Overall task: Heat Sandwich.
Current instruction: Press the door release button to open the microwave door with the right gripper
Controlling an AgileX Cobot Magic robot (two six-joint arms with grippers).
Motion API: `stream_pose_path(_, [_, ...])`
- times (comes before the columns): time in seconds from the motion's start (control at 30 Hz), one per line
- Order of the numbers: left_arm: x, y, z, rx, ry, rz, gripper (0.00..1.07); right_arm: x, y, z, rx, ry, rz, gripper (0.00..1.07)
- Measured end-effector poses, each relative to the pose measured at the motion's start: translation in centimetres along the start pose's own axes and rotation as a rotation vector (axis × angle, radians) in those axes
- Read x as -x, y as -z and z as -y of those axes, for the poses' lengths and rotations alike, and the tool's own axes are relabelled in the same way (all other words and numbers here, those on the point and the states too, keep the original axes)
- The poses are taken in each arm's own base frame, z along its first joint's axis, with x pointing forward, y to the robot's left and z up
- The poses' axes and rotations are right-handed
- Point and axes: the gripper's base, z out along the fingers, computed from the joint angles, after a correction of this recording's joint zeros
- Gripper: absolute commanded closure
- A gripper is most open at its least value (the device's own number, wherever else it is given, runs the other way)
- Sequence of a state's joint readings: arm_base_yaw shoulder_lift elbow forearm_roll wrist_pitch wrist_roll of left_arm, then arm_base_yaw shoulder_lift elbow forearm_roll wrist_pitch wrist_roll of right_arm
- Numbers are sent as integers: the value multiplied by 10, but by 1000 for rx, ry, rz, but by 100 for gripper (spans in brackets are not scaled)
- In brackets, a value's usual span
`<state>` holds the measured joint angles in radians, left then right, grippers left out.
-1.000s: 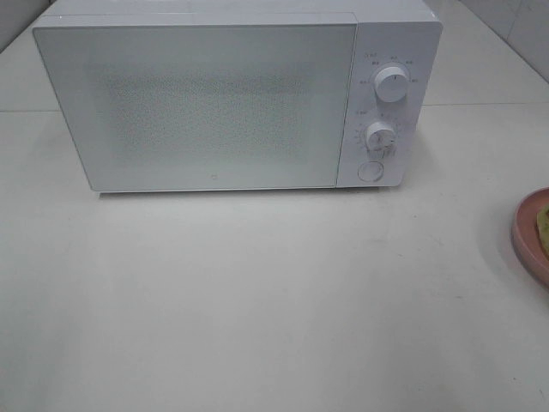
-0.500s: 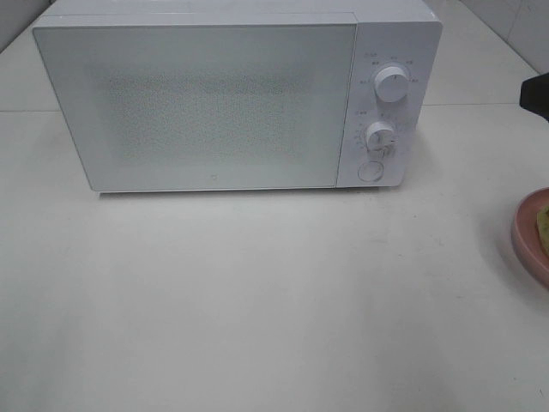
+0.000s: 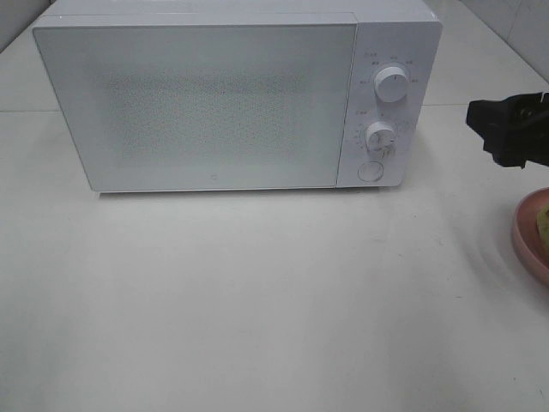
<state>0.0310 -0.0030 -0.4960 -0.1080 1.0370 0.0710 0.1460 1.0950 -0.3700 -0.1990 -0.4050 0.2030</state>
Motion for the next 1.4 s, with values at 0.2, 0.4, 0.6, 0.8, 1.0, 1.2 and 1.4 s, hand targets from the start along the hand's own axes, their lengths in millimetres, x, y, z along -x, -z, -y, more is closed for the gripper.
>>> stream_pose_path(0.2, [0,0,0,0,0,0,5,-21,-8,2,-10,-22,36,31])
stream_pose_path(0.4, [0,0,0,0,0,0,5,-38,-10,7,-77,-85,62,31])
stream_pose_path(0.6, [0,0,0,0,0,0,5,-54,-11,-9,-77,-68,53,31])
stream_pose_path(0.8, [0,0,0,0,0,0,5,-61,-14,-28,-64,-43,61,31])
stream_pose_path(1.0, [0,0,0,0,0,0,5,-71,-17,-43,-67,-50,50,31])
stream_pose_path(1.2, [0,0,0,0,0,0,5,-89,-19,-58,-91,-23,13,31])
stream_pose_path(1.4, [0,0,0,0,0,0,5,-99,-22,-67,-77,14,-25,31])
